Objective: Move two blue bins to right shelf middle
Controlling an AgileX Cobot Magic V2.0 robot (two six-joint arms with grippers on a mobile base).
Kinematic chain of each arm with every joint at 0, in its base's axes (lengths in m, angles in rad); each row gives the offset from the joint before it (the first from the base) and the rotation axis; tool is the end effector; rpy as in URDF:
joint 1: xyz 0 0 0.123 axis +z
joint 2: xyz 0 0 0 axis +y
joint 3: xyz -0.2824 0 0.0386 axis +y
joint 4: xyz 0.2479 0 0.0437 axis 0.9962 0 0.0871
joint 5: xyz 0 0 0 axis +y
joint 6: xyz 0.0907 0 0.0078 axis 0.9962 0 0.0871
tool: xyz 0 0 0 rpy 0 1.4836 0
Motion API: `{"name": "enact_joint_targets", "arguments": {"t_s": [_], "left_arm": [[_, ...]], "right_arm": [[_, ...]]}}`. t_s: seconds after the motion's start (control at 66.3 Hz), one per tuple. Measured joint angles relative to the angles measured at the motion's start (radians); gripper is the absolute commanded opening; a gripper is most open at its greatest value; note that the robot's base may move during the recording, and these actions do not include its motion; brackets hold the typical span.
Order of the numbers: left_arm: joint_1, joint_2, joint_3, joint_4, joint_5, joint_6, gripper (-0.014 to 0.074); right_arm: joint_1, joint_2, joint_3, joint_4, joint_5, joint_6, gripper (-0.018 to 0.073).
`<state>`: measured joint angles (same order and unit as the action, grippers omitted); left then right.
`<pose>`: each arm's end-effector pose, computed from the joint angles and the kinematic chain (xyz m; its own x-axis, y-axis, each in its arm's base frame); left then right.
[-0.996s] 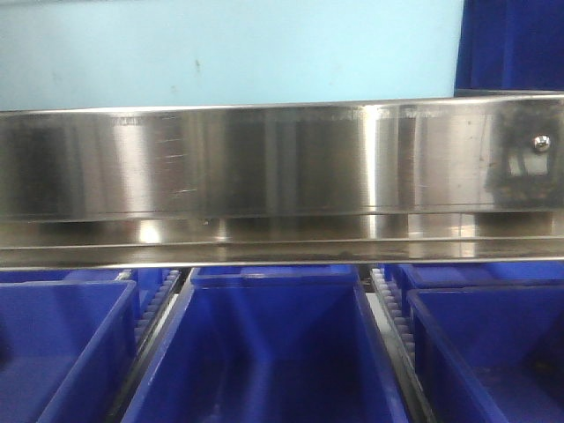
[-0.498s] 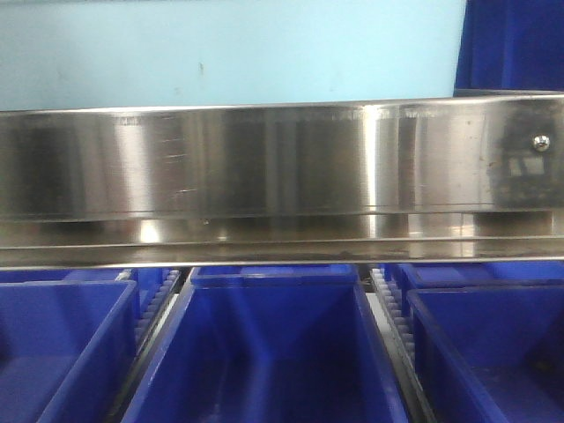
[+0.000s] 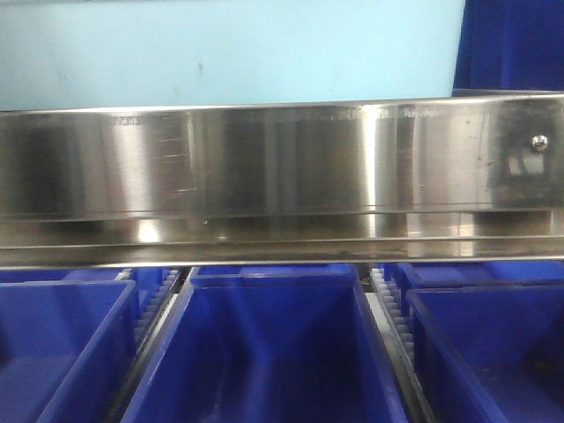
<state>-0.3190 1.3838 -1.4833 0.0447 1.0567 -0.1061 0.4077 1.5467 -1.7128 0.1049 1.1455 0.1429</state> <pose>0.2730 -0.0864 0.4062 -0.7473 0.1584 -0.6454 0.2276 0.9735 -0.0246 0.2958 0.1372 0.4198 -0.7844 -0.1379 -0.6047 -0.3099 0.9317 0.1894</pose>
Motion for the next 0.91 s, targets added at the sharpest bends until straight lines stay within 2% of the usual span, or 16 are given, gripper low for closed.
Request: {"name": "enact_joint_targets", "arguments": {"t_s": [0.166,0.362,0.679,0.8,0.905], "left_arm": [[0.000,0.002,0.077,-0.045,-0.040,0.000,0.0610],[0.000,0.009,0.122,-0.058,-0.065,0.000,0.0610],[0.002,0.051,0.128,-0.142,-0.071,0.033,0.0605],[0.004,0.053,0.128,-0.153,-0.071,0.035,0.0561],[0.004,0.053,0.126,-0.165,-0.081,0.035,0.0465]], "right_arm": [[0.000,0.004,0.095,0.028,-0.013,0.000,0.0559],[-0.004,0.002,0.221,0.088,-0.082,0.000,0.0559],[-0.008,-0.013,0.266,0.134,-0.178,0.004,0.0559],[-0.008,-0.013,0.267,0.136,-0.199,0.004,0.0559],[-0.005,-0.013,0.267,0.138,-0.213,0.004,0.0559]]}}
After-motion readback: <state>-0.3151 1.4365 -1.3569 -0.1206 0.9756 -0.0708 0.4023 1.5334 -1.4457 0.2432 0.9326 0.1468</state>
